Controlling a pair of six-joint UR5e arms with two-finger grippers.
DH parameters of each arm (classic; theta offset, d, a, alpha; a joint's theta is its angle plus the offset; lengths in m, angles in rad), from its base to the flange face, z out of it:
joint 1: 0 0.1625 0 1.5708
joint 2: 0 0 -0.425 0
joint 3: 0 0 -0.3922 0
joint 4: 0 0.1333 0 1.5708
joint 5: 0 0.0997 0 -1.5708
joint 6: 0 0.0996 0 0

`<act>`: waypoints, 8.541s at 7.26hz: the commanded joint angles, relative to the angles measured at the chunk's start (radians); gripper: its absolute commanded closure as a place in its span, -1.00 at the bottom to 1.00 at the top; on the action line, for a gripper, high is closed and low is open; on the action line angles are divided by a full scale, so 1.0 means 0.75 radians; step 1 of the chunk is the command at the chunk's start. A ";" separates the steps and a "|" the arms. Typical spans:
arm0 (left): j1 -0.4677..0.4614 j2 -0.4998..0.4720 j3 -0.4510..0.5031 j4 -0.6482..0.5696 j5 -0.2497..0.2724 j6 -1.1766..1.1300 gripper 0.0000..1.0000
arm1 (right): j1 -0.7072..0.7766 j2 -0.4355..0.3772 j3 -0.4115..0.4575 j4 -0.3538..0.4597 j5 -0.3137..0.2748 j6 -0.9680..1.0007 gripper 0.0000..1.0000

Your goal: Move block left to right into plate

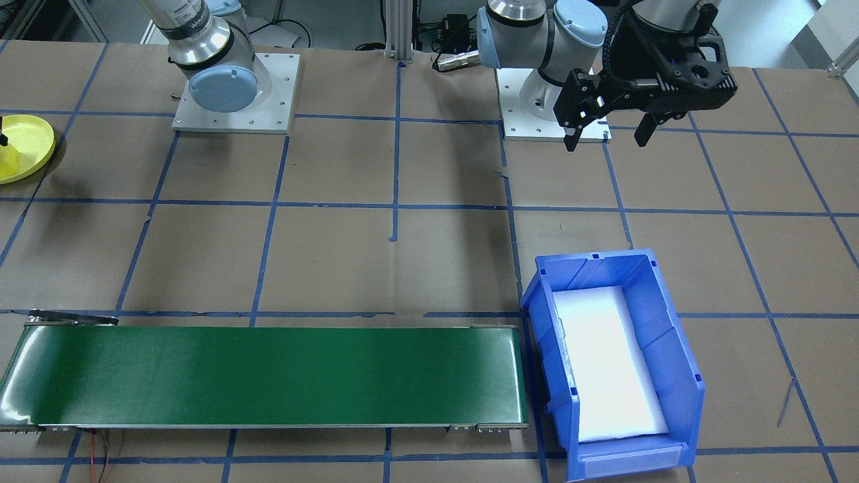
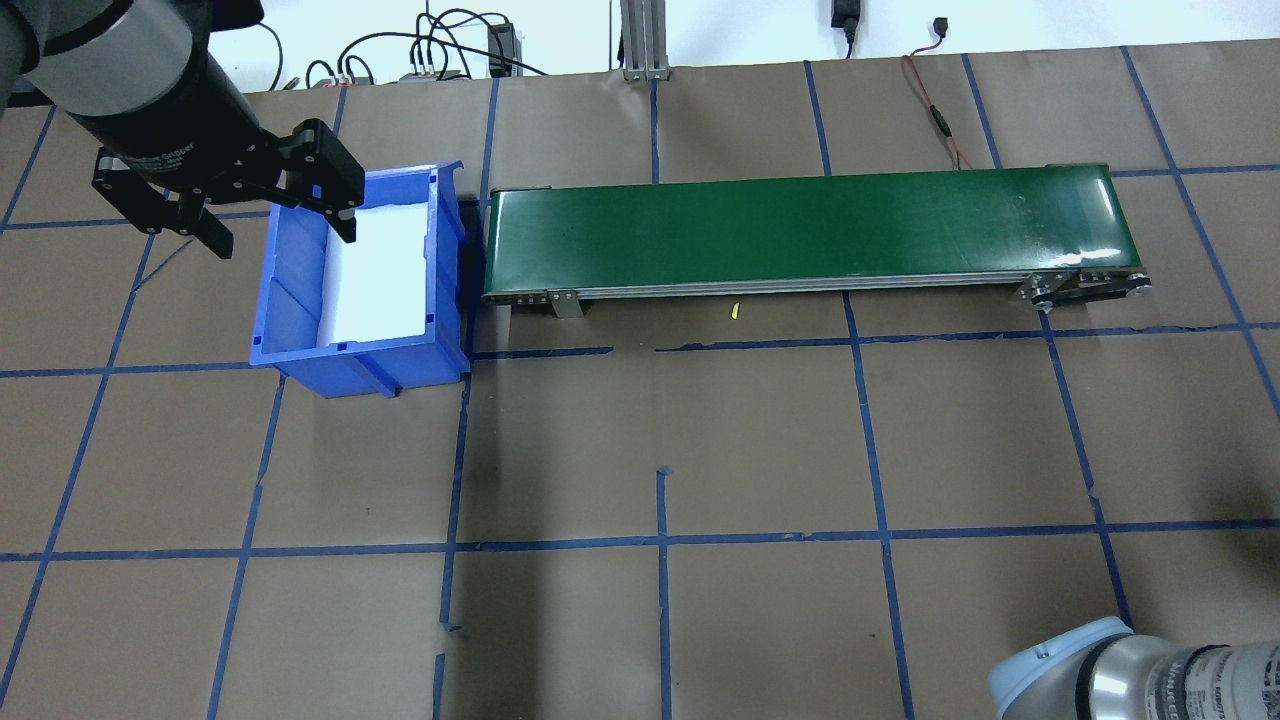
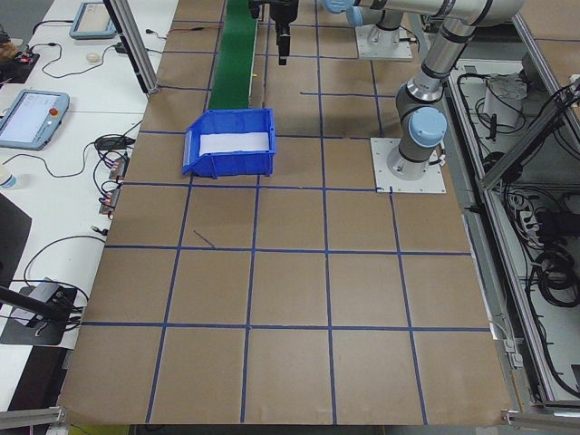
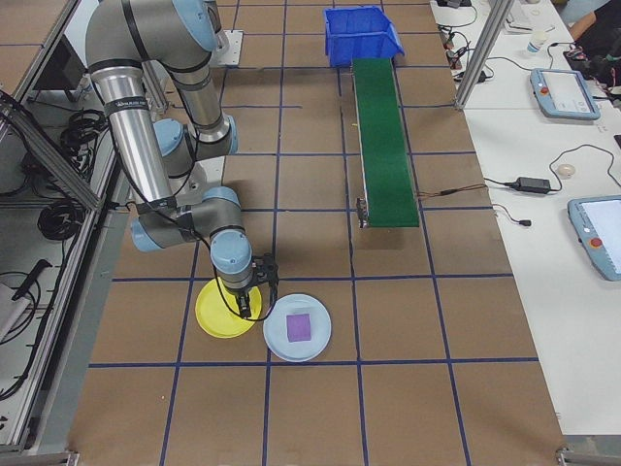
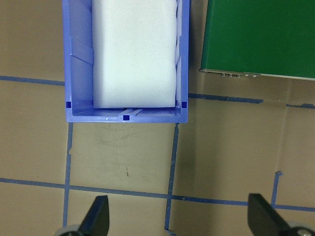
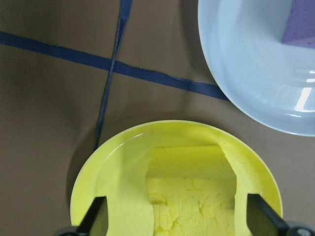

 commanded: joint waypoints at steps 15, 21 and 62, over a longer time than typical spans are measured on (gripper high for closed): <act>-0.001 0.004 -0.003 -0.004 0.006 0.000 -1.00 | 1.445 -0.267 -0.306 0.321 0.021 1.385 -0.97; -0.001 0.004 -0.005 -0.004 0.004 0.000 -1.00 | 1.784 -0.325 -0.588 0.774 0.004 1.761 -0.99; 0.016 0.004 -0.062 0.000 -0.009 0.147 -1.00 | 1.716 -0.325 -0.545 0.870 0.162 1.985 -1.00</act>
